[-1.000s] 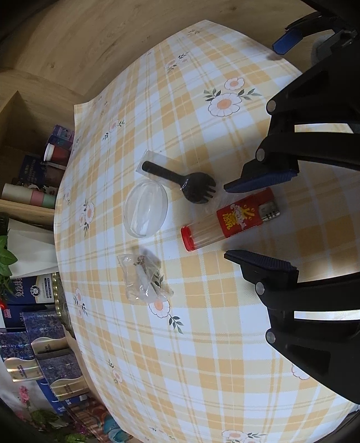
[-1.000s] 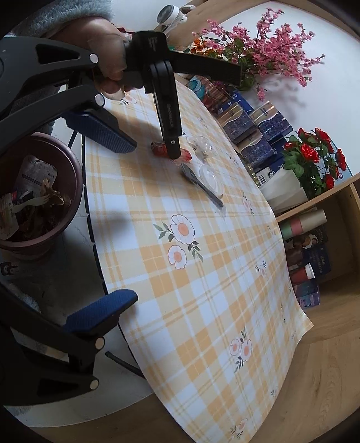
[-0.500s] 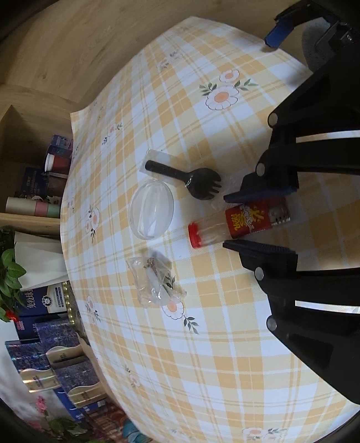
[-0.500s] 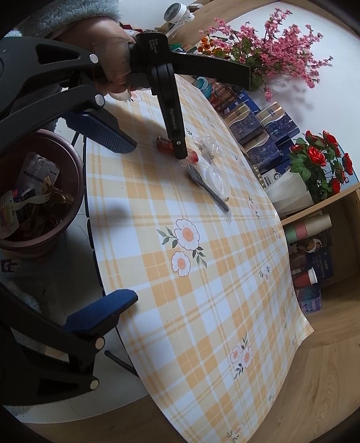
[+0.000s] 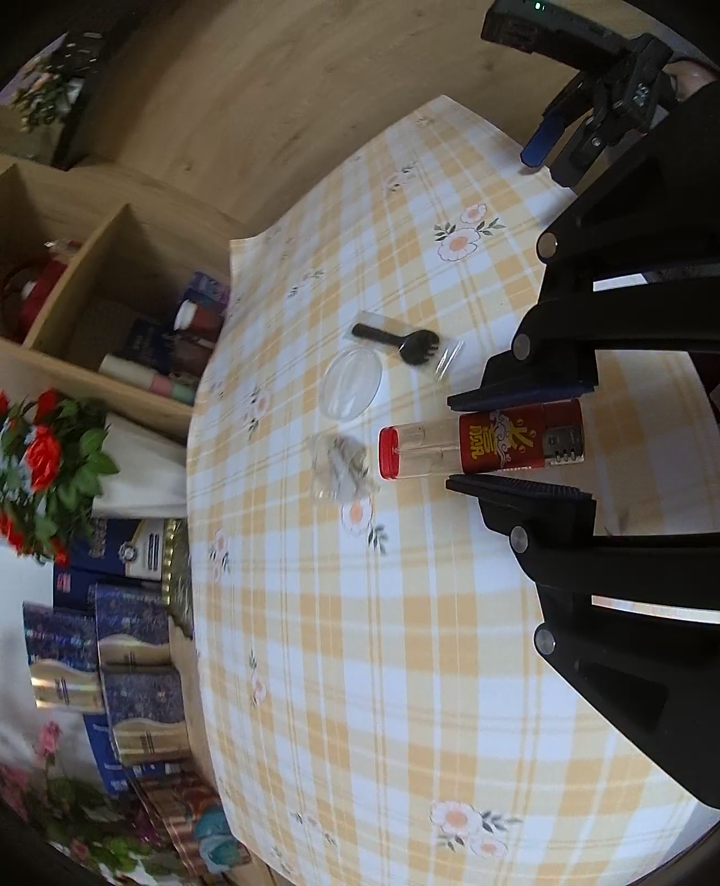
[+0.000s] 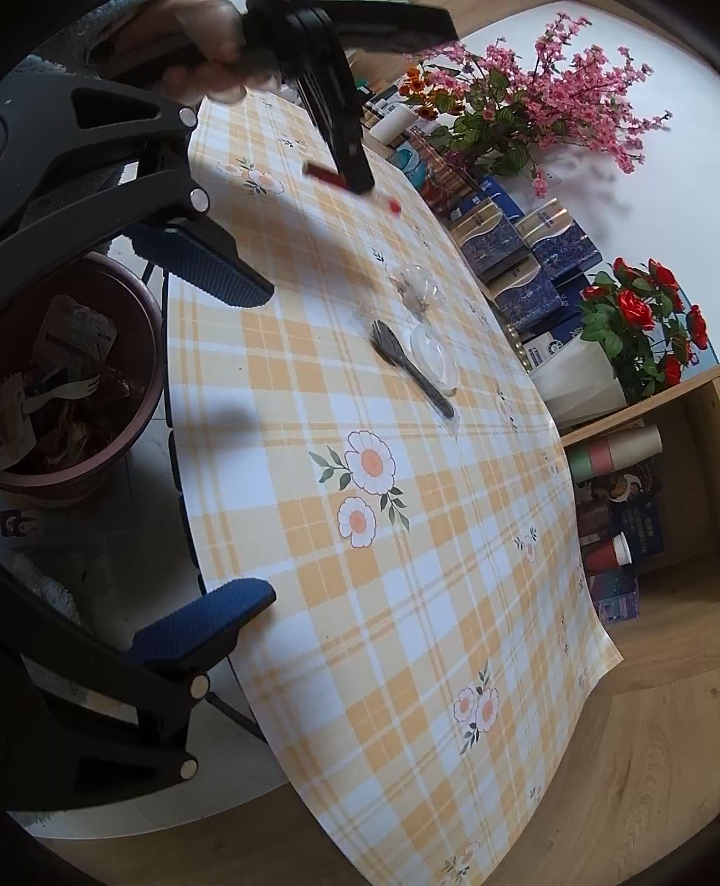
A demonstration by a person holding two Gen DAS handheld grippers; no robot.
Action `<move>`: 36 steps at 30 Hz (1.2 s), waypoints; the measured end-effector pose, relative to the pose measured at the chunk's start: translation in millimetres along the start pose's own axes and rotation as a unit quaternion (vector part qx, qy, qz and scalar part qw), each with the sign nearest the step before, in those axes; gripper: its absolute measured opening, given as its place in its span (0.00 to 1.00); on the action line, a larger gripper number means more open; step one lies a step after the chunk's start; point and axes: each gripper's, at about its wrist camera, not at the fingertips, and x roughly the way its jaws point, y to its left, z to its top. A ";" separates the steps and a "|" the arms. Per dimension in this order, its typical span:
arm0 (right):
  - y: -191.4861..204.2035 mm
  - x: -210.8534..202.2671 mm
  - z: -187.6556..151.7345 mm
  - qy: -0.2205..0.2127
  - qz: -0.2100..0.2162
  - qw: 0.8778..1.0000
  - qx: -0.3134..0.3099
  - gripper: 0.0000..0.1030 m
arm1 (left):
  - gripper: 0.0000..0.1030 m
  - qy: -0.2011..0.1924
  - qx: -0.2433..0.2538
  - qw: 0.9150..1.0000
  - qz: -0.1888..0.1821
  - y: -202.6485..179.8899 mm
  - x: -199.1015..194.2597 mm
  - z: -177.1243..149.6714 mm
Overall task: Collect trash
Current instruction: 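Reach the left gripper to the red snack tube and close on it, then grasp the black spoon with the right gripper while the left lifts the red tube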
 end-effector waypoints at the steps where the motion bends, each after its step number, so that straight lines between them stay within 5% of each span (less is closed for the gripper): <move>1: 1.4 -0.1 2.5 0.002 0.000 1.000 -0.004 0.94 | 0.22 -0.003 -0.009 1.000 -0.001 6.0 -5.9 -0.8; 12: 45.8 54.1 76.3 0.042 0.013 0.999 -0.022 0.94 | 0.22 -0.023 -0.023 0.999 0.002 44.5 -54.0 -27.1; 19: 78.1 119.7 109.8 0.084 -0.043 0.994 -0.049 0.91 | 0.22 -0.034 -0.034 0.999 -0.012 54.0 -78.6 -40.8; 28: 91.7 156.9 108.0 0.121 -0.101 0.984 -0.082 0.85 | 0.22 -0.048 -0.047 0.998 -0.016 65.5 -96.2 -46.0; 31: 91.2 160.0 103.0 0.132 -0.108 0.981 -0.096 0.70 | 0.22 -0.049 -0.052 0.997 -0.018 67.6 -97.5 -47.6; 36: 94.0 152.4 100.1 0.141 -0.098 0.977 -0.127 0.23 | 0.22 -0.047 -0.055 0.997 -0.021 65.2 -100.5 -50.0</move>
